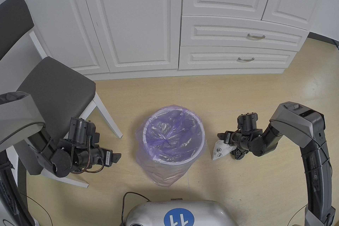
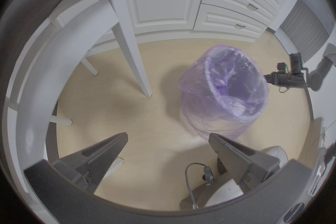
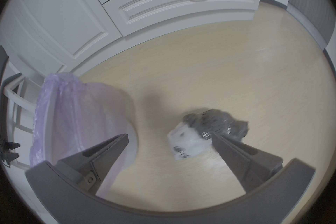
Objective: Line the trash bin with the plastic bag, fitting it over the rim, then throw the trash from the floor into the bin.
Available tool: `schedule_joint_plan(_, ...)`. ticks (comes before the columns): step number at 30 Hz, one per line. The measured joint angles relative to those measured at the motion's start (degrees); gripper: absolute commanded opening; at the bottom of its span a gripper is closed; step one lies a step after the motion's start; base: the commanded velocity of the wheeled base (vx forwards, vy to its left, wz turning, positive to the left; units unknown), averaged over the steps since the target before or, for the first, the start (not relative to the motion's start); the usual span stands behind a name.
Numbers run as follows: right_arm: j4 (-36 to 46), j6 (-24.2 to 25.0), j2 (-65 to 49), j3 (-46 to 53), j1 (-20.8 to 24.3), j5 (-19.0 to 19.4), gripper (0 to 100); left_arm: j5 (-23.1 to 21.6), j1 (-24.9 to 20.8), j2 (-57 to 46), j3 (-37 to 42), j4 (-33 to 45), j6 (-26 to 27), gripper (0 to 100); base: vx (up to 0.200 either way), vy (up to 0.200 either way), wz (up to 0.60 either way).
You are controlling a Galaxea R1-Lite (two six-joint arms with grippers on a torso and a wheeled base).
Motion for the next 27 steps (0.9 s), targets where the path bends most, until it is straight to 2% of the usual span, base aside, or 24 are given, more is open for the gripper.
schedule_joint_plan(5, 1.2, -4.7, 0.4, -3.0, -4.4, 0.0, 100, -0.2, -1.3, -4.0, 6.5, -5.5, -0.1, 100, 0.0, 0.0, 0.0)
schedule_joint_plan(11, 8.1, -7.2, 3.7, -14.4, -7.2, 0.0, 100, -0.4, -1.9, -6.5, 13.4, -14.3, -0.3, 100, 0.0, 0.0, 0.0)
schedule_joint_plan(16, 16.7, -8.7, 8.1, -24.8, -8.1, 0.0, 100, -0.7, -2.2, -7.1, 18.8, -20.0, -0.6, 100, 0.0, 0.0, 0.0)
schedule_joint_plan(23, 34.9, -10.2, 15.5, -39.4, -8.4, 1.1, 100, -1.8, -2.7, -7.3, 24.6, -26.9, -1.0, 100, 0.0, 0.0, 0.0)
schedule_joint_plan(27, 39.6, -10.6, 18.4, -42.4, -8.2, 5.4, 100, -2.1, -3.4, -7.3, 26.9, -29.6, -1.0, 100, 0.0, 0.0, 0.0)
